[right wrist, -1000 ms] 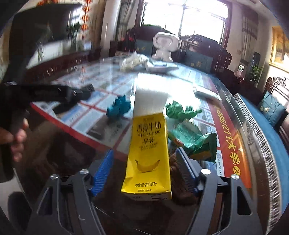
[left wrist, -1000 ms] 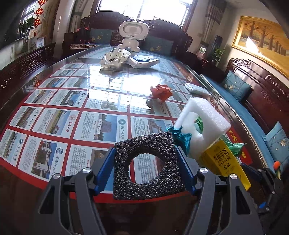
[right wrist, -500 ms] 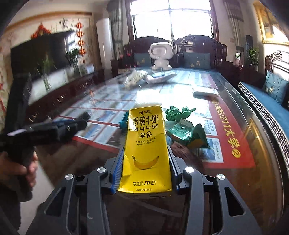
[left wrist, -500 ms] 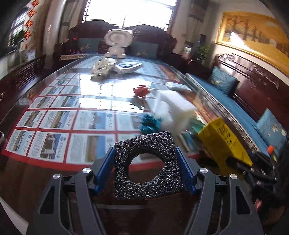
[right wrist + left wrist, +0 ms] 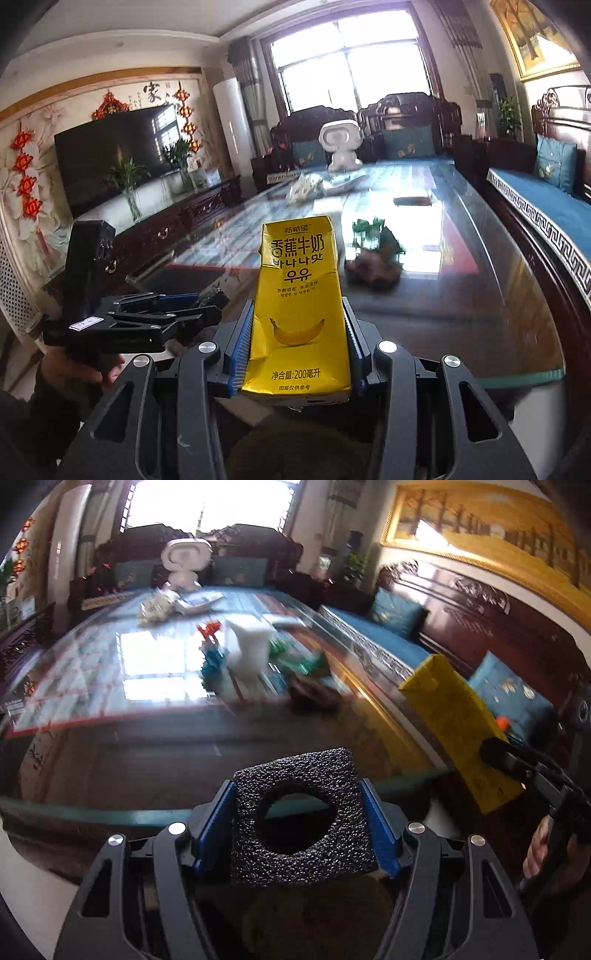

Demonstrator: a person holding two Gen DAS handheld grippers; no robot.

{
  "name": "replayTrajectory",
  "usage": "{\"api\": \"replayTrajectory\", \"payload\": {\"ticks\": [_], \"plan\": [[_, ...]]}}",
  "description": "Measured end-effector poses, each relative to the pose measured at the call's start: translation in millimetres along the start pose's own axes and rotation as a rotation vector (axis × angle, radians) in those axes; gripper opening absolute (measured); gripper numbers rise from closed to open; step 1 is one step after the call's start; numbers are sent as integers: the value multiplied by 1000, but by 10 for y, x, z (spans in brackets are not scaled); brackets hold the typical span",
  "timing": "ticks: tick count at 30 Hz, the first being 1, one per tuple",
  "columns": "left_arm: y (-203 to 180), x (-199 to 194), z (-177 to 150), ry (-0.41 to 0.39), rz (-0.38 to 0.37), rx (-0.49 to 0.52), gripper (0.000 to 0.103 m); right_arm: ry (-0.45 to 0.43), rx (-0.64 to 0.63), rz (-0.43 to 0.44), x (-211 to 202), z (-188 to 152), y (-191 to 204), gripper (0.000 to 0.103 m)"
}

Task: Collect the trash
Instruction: 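Carry foam square and yellow carton to the bin and release both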

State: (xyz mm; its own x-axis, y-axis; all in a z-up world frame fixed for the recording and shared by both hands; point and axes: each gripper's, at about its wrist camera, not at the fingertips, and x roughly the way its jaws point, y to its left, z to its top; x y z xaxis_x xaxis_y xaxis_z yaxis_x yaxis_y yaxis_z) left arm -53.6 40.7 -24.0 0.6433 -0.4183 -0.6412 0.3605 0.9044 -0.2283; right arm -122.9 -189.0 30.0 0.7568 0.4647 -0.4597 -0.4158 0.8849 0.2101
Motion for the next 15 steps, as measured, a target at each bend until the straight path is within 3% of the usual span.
{"api": "replayTrajectory", "payload": {"ticks": [10,15], "plan": [[-297,553,-1304,286,-68,-20,67,179,118,-8,-71,-1101,-85,43],[-325,848,-1683,391,-99,-52,67,238,181,-25,-52,-1484,-161,43]]}}
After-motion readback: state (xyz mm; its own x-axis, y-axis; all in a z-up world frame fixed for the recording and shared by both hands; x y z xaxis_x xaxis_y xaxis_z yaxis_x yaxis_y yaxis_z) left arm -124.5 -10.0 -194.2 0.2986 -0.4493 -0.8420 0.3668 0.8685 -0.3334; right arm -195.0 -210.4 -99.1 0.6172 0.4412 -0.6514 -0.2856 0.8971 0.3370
